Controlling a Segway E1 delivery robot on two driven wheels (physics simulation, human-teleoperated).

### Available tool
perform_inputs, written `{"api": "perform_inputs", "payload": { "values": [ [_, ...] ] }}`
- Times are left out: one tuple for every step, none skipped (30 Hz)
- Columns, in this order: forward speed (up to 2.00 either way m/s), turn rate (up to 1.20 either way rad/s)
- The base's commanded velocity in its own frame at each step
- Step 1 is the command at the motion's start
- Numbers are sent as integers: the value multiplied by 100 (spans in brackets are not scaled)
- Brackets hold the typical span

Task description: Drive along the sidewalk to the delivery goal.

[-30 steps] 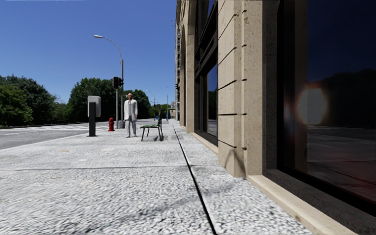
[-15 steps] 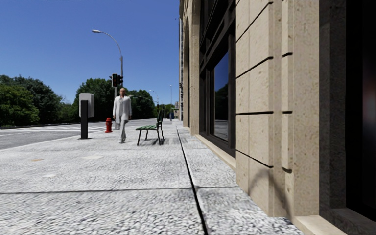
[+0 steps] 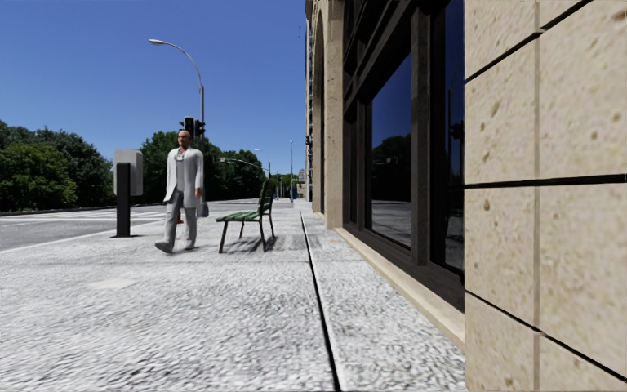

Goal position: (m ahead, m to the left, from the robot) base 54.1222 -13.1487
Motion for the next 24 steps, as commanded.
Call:
{"api": "perform_inputs", "payload": {
  "values": [
    [192, 0],
    [192, 0],
    [192, 0],
    [192, 0],
    [192, 0],
    [192, 0],
    [192, 0],
    [192, 0],
    [192, 0],
    [192, 0],
    [192, 0],
    [192, 0],
    [192, 0],
    [192, 0],
    [192, 0],
    [192, 0],
    [192, 0],
    [192, 0],
    [192, 0],
    [192, 0],
    [192, 0],
    [192, 0],
    [192, 0],
    [192, 0]
  ]
}}
